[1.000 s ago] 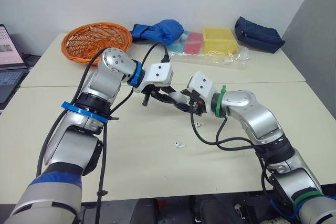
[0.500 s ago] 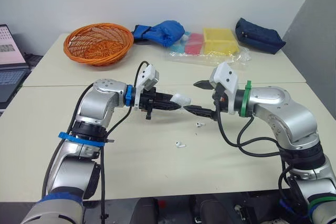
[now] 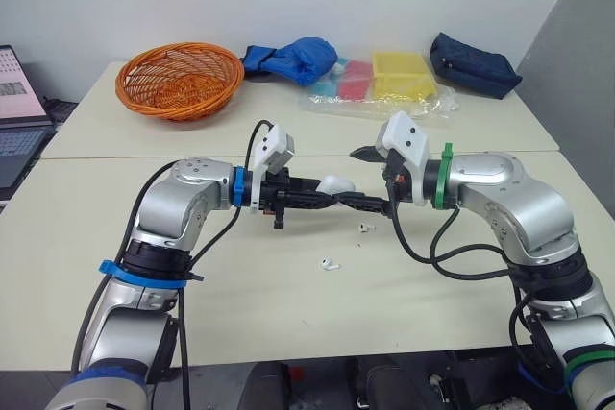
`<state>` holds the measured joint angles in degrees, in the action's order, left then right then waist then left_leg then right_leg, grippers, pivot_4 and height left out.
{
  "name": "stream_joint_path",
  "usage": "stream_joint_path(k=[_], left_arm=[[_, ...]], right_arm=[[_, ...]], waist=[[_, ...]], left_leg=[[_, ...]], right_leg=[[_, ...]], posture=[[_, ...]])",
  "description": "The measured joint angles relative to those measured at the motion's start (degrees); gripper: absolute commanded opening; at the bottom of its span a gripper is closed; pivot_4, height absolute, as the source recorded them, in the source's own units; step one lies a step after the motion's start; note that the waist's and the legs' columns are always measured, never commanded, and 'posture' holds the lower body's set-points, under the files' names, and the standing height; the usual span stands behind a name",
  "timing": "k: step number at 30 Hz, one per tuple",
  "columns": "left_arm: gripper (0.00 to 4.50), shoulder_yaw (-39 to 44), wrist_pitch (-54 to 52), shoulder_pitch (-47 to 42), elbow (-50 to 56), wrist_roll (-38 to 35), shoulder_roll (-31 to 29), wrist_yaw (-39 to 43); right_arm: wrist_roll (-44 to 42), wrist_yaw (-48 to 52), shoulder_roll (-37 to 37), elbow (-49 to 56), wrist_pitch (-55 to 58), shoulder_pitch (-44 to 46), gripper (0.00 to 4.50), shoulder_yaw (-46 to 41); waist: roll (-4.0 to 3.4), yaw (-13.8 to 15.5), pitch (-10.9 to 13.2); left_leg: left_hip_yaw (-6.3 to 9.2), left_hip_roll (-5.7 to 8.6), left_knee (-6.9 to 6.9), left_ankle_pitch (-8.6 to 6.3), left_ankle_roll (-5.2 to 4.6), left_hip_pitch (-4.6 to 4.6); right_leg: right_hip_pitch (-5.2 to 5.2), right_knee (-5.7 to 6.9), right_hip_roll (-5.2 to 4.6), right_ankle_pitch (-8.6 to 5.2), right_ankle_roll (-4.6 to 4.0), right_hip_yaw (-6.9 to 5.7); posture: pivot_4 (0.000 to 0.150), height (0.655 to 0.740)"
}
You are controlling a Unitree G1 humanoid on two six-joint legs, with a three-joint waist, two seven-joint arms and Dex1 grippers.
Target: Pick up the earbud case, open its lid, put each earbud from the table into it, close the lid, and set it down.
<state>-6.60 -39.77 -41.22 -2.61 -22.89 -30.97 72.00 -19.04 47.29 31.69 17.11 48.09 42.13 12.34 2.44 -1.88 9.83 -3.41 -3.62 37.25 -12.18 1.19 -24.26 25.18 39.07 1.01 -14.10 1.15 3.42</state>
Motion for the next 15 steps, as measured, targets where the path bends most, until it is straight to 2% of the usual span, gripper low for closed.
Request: stream_joint_path(k=[15], left_arm=[[0.75, -0.7, 0.1, -0.2, -0.7, -0.9, -0.2, 0.4]], right_arm=[[-0.4, -1.1, 1.6, -2.8, 0.3, 2.1, 4.48, -1.8]], waist=[[0.00, 0.1, 0.0]], left_leg=[[-0.03, 0.03, -0.01, 0.00, 0.00, -0.02]], right_leg=[[0.01, -0.03, -0.04, 0.00, 0.00, 0.00]], posture=[[0.150, 0.7400]])
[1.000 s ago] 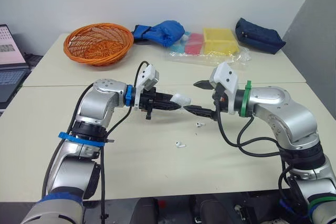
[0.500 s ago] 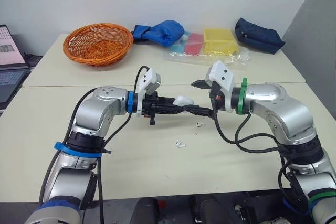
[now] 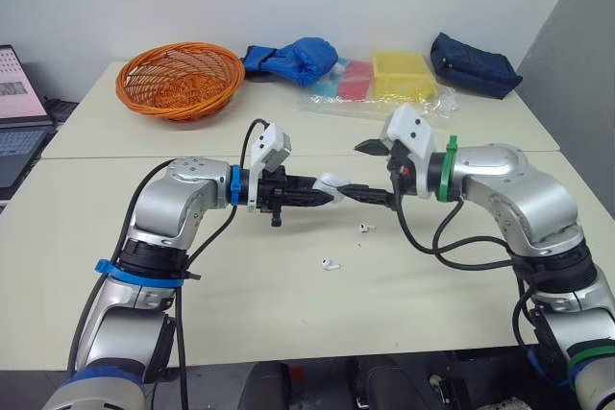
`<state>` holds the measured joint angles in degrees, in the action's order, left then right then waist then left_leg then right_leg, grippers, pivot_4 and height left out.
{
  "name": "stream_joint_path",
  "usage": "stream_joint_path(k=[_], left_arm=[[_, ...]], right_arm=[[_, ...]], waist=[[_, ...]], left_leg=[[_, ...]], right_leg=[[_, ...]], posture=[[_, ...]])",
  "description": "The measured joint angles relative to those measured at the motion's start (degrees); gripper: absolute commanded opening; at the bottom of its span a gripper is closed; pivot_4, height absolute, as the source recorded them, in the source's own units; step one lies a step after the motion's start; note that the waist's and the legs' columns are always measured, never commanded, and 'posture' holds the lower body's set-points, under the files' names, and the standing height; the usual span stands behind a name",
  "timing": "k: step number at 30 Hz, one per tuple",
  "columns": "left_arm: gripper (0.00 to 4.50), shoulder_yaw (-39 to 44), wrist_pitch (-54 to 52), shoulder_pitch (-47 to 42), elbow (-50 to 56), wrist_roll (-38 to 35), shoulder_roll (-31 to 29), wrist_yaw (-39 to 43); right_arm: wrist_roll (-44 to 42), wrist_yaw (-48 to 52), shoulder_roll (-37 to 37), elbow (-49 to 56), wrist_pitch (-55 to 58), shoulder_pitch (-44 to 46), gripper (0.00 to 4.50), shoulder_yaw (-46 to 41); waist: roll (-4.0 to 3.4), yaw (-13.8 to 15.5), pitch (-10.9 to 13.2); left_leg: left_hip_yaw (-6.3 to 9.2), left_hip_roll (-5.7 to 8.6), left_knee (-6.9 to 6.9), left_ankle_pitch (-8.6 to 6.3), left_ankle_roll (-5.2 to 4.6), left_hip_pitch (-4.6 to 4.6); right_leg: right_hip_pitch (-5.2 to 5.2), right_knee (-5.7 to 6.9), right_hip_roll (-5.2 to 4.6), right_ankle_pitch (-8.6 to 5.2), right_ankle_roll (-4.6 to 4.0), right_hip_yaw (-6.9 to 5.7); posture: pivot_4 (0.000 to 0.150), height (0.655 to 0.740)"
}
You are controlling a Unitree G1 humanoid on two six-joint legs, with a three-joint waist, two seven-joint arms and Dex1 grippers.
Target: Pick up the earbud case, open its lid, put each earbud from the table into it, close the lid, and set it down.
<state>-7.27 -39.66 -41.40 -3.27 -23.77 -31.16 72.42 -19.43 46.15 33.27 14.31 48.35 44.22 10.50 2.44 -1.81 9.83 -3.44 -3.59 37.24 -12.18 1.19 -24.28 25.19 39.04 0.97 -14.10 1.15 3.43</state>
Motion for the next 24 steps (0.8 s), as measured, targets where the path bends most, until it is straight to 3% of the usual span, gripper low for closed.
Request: stream_joint_path(k=[10, 20, 24], left_arm=[[0.75, 0.0, 3.2, 0.0, -0.8, -0.2, 0.9, -0.5], [0.75, 8.3, 24.6, 4.8, -7.6, 2.6, 8.9, -15.5], [0.75, 12.7, 25.1, 8.7, -7.5, -0.1, 10.7, -19.4]], right_arm=[[-1.5, 0.1, 0.7, -0.4, 2.1, 0.5, 4.48, -1.4], [-11.0, 3.9, 4.1, 1.4, 6.2, 0.8, 4.48, -8.4], [-13.3, 7.6, 6.9, 1.7, 6.8, -3.2, 4.48, -8.8]], waist=[[0.00, 0.0, 0.0], [0.00, 0.0, 0.0], [0.01, 0.0, 0.0]], left_leg=[[0.01, -0.01, -0.04, 0.00, 0.00, 0.00], [0.02, -0.02, -0.07, 0.00, 0.00, 0.00], [0.00, -0.01, -0.07, 0.00, 0.00, 0.00]], right_leg=[[0.02, -0.01, 0.02, 0.00, -0.01, 0.00], [0.00, -0.05, -0.01, 0.14, -0.23, 0.02], [0.00, -0.07, -0.03, 0.14, -0.22, 0.04]], posture=[[0.150, 0.7400], [0.150, 0.7400], [0.150, 0.7400]])
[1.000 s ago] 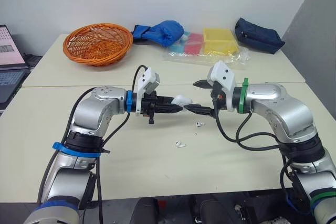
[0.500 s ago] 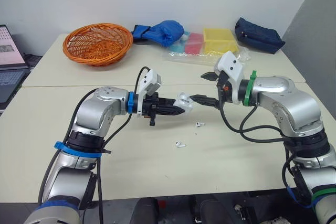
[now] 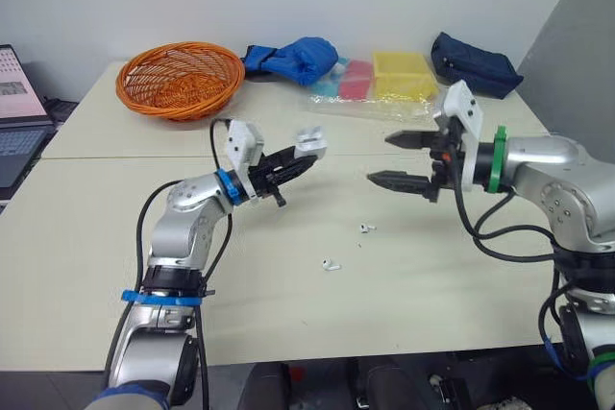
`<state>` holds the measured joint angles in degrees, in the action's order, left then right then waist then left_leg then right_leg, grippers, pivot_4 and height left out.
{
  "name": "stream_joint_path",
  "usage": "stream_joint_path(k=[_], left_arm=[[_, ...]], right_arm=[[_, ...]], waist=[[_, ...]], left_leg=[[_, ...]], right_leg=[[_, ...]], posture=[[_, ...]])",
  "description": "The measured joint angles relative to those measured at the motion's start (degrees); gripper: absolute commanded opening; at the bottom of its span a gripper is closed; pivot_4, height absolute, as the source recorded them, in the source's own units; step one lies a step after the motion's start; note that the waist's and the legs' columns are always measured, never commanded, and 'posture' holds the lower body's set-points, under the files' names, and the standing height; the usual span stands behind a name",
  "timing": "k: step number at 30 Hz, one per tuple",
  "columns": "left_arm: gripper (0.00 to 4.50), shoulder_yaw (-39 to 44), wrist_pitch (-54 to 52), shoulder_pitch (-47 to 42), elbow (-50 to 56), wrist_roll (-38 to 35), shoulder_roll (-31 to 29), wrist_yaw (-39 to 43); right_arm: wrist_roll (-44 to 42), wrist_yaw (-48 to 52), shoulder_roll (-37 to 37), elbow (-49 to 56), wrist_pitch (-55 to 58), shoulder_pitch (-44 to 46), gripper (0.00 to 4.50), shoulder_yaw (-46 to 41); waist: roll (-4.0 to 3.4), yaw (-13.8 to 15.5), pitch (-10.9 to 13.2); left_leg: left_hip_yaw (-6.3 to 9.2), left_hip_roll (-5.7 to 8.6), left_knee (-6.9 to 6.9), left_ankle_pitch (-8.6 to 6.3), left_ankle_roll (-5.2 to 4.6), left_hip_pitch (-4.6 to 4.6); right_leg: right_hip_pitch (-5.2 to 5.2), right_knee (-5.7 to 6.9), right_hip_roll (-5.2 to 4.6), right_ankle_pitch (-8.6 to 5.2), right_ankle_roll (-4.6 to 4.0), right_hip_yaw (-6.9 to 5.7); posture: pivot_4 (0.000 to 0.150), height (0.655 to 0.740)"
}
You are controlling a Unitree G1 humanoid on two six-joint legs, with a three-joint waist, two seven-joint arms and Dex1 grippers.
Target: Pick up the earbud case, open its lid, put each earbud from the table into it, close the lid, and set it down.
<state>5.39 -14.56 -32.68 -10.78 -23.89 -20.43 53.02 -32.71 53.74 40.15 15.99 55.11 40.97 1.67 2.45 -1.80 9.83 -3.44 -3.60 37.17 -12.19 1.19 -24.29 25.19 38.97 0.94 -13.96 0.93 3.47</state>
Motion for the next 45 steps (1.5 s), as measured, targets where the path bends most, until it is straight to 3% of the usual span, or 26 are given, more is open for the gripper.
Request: stream_joint_path(k=[5, 9, 12, 18, 35, 38, 45], left_arm=[[0.75, 1.9, 4.4, 4.6, 2.4, -0.2, 0.9, -3.9], [0.75, 3.1, 5.3, 8.8, 4.7, -0.4, 1.0, -6.2], [0.75, 3.0, 5.1, 10.2, 7.8, -0.8, 0.9, -6.6], [0.75, 2.7, 5.3, 12.1, 11.4, -0.6, 0.9, -8.5], [0.75, 1.7, 5.0, 12.5, 13.1, -0.5, 0.3, -9.8], [0.75, 1.6, 5.0, 12.1, 13.1, -0.5, 0.1, -9.8], [0.75, 1.4, 4.9, 11.7, 13.1, -0.7, 0.1, -9.6]], right_arm=[[1.5, 1.0, -0.7, 0.6, -2.8, -4.1, 4.48, 4.4], [7.8, 1.5, -0.9, 1.6, -9.6, -9.2, 4.48, 14.8], [9.4, 1.9, -1.2, 2.8, -12.4, -9.9, 4.48, 16.1], [15.1, 1.1, -7.1, -1.4, -18.1, -12.9, 4.48, 23.5], [27.0, -0.2, -14.3, -13.5, -30.6, -13.2, 4.48, 27.1], [27.5, 0.3, -14.5, -13.5, -30.6, -13.1, 3.89, 27.4], [27.6, 1.0, -15.5, -13.3, -28.2, -12.7, 1.43, 27.6]], waist=[[0.02, -0.1, 0.0], [0.01, 0.0, 0.0], [0.04, 0.0, 0.0], [0.08, -0.1, 0.0], [0.08, 0.0, -0.1], [0.08, 0.0, -0.1], [0.08, 0.0, -0.1]], left_leg=[[0.01, -0.01, -0.07, 0.00, 0.00, 0.20], [0.00, -0.01, -0.05, 0.00, 0.00, 0.22], [0.00, 0.01, 0.00, 0.00, 0.01, 0.28], [-0.03, 0.00, -0.01, 0.00, 0.01, 0.43], [-0.09, -0.01, -0.05, 0.00, 0.01, 0.45], [-0.06, -0.02, -0.07, 0.00, 0.01, 0.46], [-0.06, -0.01, -0.05, 0.00, 0.01, 0.53]], right_leg=[[-0.14, 0.01, 0.03, -0.14, 0.24, 0.02], [-0.14, 0.03, 0.02, -0.14, 0.26, 0.04], [-0.24, -0.01, 0.00, -0.10, 0.33, 0.07], [-0.35, 0.01, 0.02, -0.10, 0.33, 0.07], [-0.33, 0.00, 0.04, -0.10, 0.32, 0.08], [-0.33, 0.00, 0.05, -0.10, 0.31, 0.05], [-0.45, 0.00, 0.04, -0.10, 0.31, 0.05]], posture=[[0.150, 0.7400], [0.150, 0.7400], [0.150, 0.7400], [0.150, 0.7400], [0.150, 0.7400], [0.150, 0.7400], [0.150, 0.7400]])
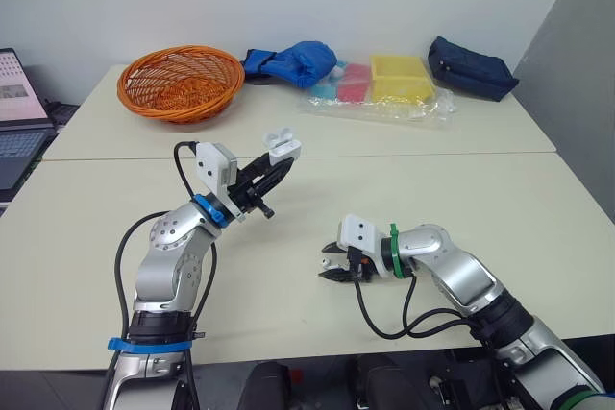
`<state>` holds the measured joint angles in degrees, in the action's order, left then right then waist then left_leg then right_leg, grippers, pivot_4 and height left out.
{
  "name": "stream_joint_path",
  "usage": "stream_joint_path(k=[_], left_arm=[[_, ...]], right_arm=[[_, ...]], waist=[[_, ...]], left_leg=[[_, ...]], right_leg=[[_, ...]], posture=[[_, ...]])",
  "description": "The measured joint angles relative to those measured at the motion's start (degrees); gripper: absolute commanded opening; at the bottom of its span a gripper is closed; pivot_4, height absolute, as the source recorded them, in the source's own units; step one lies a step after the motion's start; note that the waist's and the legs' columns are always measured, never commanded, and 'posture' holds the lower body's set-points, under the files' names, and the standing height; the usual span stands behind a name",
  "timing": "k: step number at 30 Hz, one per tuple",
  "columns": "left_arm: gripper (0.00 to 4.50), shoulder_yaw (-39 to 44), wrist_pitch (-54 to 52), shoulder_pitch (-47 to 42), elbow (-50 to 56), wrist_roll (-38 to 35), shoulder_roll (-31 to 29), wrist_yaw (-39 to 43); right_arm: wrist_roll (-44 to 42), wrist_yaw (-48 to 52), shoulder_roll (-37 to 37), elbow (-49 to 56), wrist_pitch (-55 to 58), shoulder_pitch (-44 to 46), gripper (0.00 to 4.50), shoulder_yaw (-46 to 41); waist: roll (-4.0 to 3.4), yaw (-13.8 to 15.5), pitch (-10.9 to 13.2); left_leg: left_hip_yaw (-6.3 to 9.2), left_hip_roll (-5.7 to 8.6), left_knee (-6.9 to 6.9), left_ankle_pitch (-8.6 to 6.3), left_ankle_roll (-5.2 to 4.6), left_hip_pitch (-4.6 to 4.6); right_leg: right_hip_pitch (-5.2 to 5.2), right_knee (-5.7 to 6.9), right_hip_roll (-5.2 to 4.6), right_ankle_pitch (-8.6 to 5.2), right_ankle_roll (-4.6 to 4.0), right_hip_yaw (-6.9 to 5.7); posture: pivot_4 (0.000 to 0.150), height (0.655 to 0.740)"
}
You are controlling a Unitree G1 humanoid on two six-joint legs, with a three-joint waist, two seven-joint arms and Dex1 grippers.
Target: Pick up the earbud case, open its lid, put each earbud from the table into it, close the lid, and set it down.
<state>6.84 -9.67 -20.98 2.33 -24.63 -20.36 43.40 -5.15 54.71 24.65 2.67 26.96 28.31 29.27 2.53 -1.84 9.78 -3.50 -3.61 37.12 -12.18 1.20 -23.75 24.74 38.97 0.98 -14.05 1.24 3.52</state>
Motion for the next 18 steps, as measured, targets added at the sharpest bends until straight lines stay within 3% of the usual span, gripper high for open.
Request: stream_joint_path(k=[3, 11, 18], left_arm=[[0.75, 0.0, 0.0, -0.2, 0.0, 0.0, -0.1, 0.0], [0.75, -0.1, 0.1, -0.4, -0.2, 0.0, -0.1, 0.1], [0.75, -0.1, 1.7, 0.1, -1.5, 0.0, 0.4, 0.0]], right_arm=[[0.2, 0.1, 0.0, 0.4, 0.3, 0.0, 0.42, 0.2], [0.5, 1.3, 4.5, 3.8, 1.7, -0.6, 0.42, -0.9], [-8.0, 8.7, 25.3, 15.9, 11.3, -5.6, 0.42, -17.1]], waist=[[0.00, 0.0, 0.0], [0.00, 0.3, 0.0], [-0.01, 0.4, 0.0]], left_leg=[[0.00, 0.00, 0.00, 0.00, 0.00, 0.00], [0.00, 0.06, 0.01, 0.00, 0.00, -0.03], [-0.02, 0.09, -0.07, -0.01, 0.01, -0.10]], right_leg=[[0.00, -0.01, 0.00, 0.00, 0.00, 0.00], [-0.04, -0.09, -0.07, 0.00, 0.01, -0.02], [-0.05, -0.33, -0.15, -0.01, 0.03, -0.02]], posture=[[0.150, 0.7400], [0.150, 0.7400], [0.150, 0.7400]])
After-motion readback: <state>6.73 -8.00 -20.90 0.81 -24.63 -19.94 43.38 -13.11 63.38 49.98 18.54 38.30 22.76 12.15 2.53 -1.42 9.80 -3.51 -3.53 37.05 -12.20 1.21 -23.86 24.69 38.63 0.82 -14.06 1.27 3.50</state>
